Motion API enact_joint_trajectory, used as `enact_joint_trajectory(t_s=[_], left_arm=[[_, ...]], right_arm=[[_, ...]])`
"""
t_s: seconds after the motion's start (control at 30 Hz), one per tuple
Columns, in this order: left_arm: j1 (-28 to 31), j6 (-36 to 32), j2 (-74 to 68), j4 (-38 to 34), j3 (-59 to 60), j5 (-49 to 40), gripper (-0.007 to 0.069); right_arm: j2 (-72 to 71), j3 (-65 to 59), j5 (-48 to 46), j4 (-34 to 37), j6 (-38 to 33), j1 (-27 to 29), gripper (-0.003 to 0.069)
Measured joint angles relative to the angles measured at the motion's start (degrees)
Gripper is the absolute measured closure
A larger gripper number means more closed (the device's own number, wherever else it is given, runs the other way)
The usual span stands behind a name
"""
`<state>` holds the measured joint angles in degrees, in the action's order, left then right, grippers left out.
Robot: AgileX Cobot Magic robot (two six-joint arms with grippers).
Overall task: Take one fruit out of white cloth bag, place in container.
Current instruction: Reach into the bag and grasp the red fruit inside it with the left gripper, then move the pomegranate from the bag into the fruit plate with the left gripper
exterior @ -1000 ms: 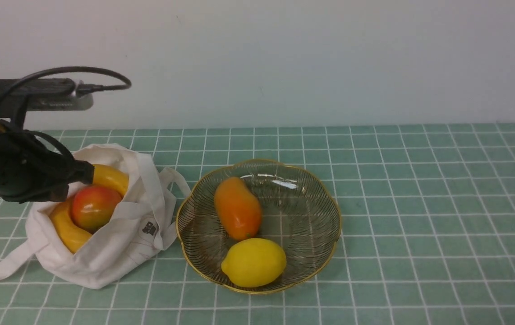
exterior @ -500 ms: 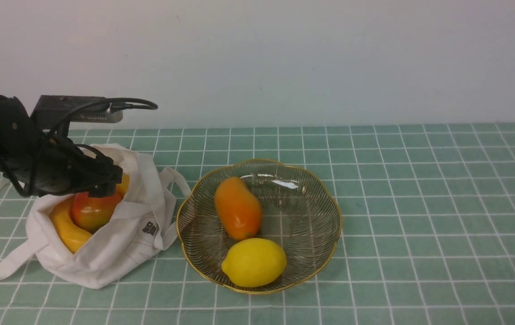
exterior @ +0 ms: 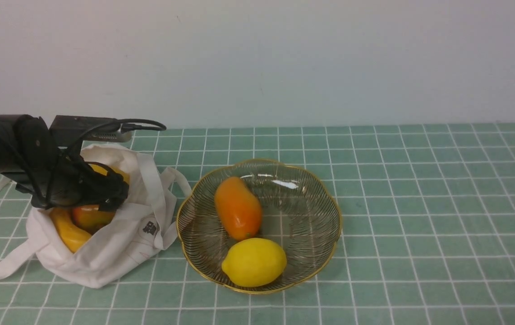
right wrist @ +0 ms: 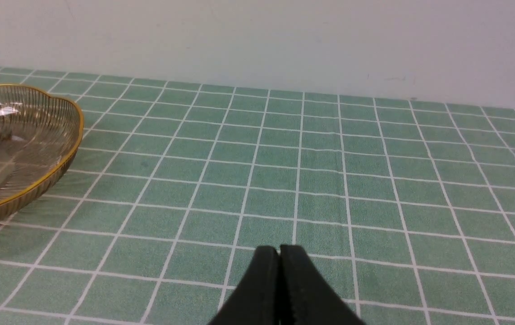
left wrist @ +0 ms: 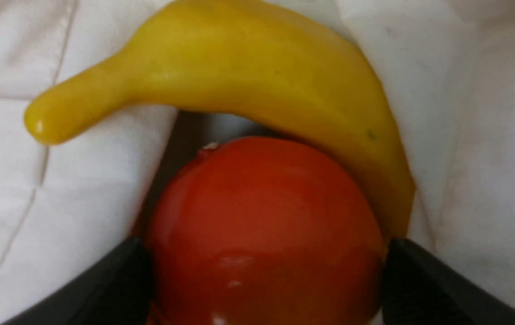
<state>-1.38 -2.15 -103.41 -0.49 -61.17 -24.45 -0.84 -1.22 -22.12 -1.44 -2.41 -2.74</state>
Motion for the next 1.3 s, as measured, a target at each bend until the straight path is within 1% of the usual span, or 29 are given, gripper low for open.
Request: enact_joint_trajectory(t_s=[0.07,0.2,0.33,0.6,0.67,0.83,0.97,1.13,1.2,1.3], left_arm=[[0.0,0.0,-0.2,0.5,-0.2,0.3,0.0046],[0.0,0.0,-0.3,0.5,-0.2,0.1,0.0045],[0.0,0.0,0.8,0.5,-0.3,-2.0,0.0045],[0.0,0.1,8.6,0.5,-0.1,-5.4,0.0045],[0.0,0.1,12.7,0.5,-0.1,-7.1,0.0045],[-0.6,-0.1,19.6,-4.2,-0.1,-8.6,0.0045],[-5.0,-4.3,25.6,-10.9,-0.1,-8.7,0.0045],[-13.8,-9.5,26.7,-19.2,-0.1,-9.0,0.0045],[-16.4,-10.3,25.1,-20.3,-0.1,-8.6,0.0045],[-18.6,-10.8,21.5,-20.6,-0.1,-8.2,0.0045]], right_arm=[[0.0,0.0,0.0,0.0,0.0,0.0,0.0674],[0.0,0.0,0.0,0.0,0.0,0.0,0.0674],[0.0,0.0,0.0,0.0,0.0,0.0,0.0674],[0.0,0.0,0.0,0.0,0.0,0.0,0.0674],[0.0,0.0,0.0,0.0,0.0,0.0,0.0674],[0.0,0.0,0.0,0.0,0.0,0.0,0.0674],[0.0,0.0,0.0,0.0,0.0,0.0,0.0674],[0.0,0.0,0.0,0.0,0.0,0.0,0.0674],[0.0,0.0,0.0,0.0,0.0,0.0,0.0674],[0.0,0.0,0.0,0.0,0.0,0.0,0.0674]])
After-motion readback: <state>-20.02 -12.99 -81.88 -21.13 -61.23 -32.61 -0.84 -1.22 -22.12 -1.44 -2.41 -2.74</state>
